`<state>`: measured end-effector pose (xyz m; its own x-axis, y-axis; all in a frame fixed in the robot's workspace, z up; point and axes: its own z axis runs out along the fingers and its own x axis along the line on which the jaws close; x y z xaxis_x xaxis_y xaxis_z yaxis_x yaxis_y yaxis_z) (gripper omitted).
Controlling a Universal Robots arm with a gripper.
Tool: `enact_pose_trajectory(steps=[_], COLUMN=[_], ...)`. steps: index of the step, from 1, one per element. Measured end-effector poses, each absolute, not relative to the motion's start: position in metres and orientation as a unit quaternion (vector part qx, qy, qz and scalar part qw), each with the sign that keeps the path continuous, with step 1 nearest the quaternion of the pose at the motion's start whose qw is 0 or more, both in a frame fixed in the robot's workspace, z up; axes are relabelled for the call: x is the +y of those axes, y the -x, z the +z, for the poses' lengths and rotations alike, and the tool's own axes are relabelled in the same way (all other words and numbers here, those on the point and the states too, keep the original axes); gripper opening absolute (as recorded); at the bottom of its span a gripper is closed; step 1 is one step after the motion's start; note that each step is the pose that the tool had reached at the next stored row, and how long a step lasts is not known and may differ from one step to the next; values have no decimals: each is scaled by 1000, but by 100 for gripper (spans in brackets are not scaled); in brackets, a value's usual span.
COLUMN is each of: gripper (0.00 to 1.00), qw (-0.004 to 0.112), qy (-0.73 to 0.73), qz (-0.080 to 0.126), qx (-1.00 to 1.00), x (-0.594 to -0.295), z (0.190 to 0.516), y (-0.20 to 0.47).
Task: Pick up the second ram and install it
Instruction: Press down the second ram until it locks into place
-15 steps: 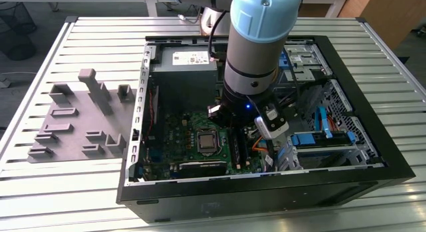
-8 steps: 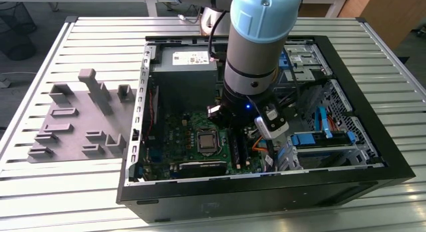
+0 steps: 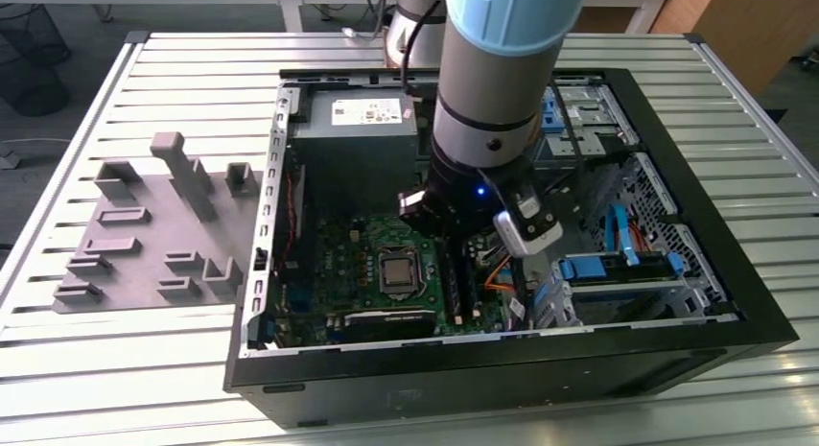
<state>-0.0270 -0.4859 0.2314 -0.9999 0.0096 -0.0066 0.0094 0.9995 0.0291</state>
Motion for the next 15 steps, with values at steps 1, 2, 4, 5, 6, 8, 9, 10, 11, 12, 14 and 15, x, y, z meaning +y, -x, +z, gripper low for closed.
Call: enact_pose_trajectory(steps=[1,2,4,5,6,8,9,10,11,12,14,15], gripper=[21,21,13,13,11,11,11,11,11,11,11,11], qw=[3,3,3,3,3,3,3,3,3,3,3,3], qy=[-5,-5,-5,-5,-5,-5,-5,-5,-5,-5,-5,-5], qz=[15,15,15,15,15,15,15,15,15,15,15,15], qx=[1000,1000,1000,1000,1000,1000,1000,1000,1000,1000,1000,1000], x=[-486,-486,-486,-486,-486,-486,-486,-486,-486,-486,-486,-486], z=[233,233,233,234,234,234,234,234,232,231,228,226], y=[27,27,27,27,27,27,27,27,27,27,27,26])
